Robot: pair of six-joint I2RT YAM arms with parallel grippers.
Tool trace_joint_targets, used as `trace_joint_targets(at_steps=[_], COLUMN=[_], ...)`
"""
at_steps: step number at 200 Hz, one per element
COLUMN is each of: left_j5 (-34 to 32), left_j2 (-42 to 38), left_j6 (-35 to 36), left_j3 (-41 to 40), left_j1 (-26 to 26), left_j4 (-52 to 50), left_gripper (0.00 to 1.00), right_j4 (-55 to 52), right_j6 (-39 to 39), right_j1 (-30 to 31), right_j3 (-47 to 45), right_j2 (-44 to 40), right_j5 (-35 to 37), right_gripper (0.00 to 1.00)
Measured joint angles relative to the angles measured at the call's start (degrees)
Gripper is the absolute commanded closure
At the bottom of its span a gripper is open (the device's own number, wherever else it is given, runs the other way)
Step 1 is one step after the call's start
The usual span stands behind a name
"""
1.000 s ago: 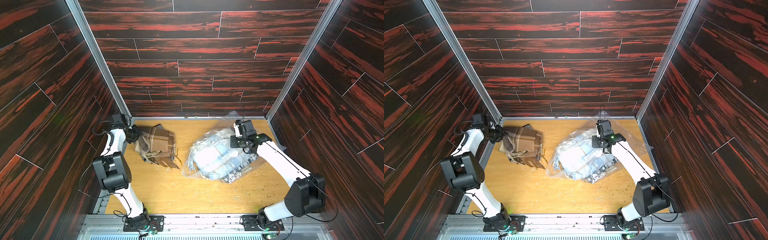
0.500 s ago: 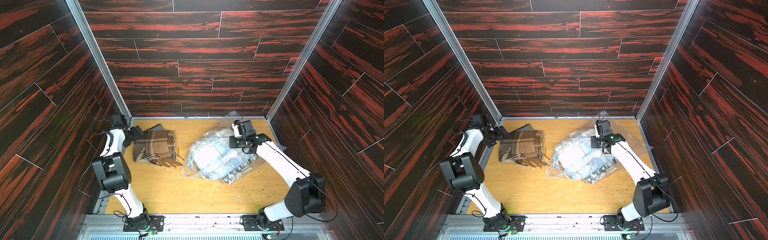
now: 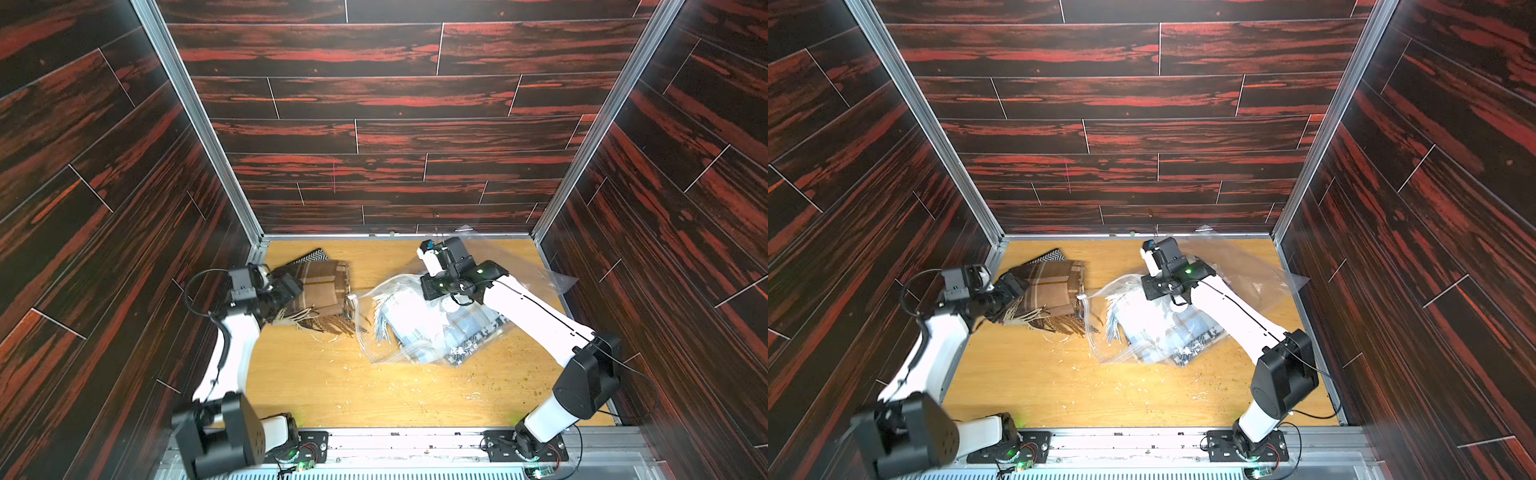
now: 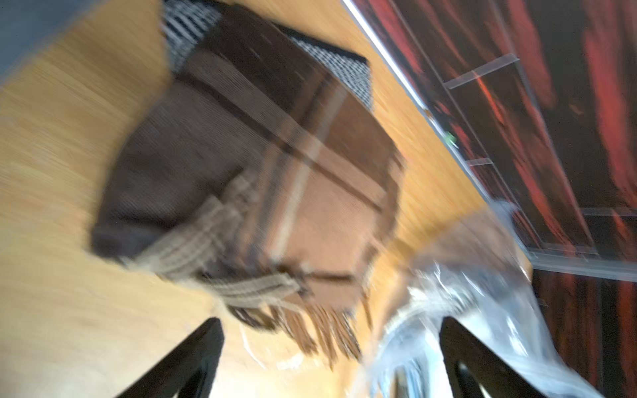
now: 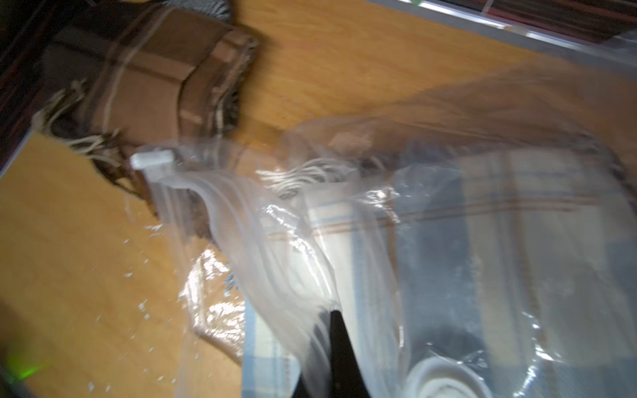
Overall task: Take the scarf out of the vacuum bag
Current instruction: Take out the scarf from the vacuum bag.
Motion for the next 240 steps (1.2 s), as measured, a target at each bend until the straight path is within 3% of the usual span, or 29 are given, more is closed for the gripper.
trace_joint_targets(at_steps=[50,121,177,240], left_j5=[-0.11,-4.66,-8.52,-10.58], left_j2=[-9.7,-10.29,-1.18,12.07], left_j6=[-5.4,-11.52,-16.55,-21.2], left_j3=[-9.51,-16.37,-17.57,-17.51], left_j1=[-10.82,-26.08,-38.51,-45.79], left_j4=[5.7,14.8,27.71,40.59], left_gripper=[0.0,0.01,0.04,0.07], right_j4=[-2.12,-3.67,-3.72,-3.61], right_j6=[-0.28,-0.35,0.02,0.44], right_j1=[1.53,1.53,1.53,1.53], right_j3=[1.05,1.05,0.92,-0.07], right_j2=[0.04,0.04,0.04,-0.63], right_j5=[-6.58,-13.33,-14.67,-15.06], right_gripper=[1.0,1.0,1.0,1.0])
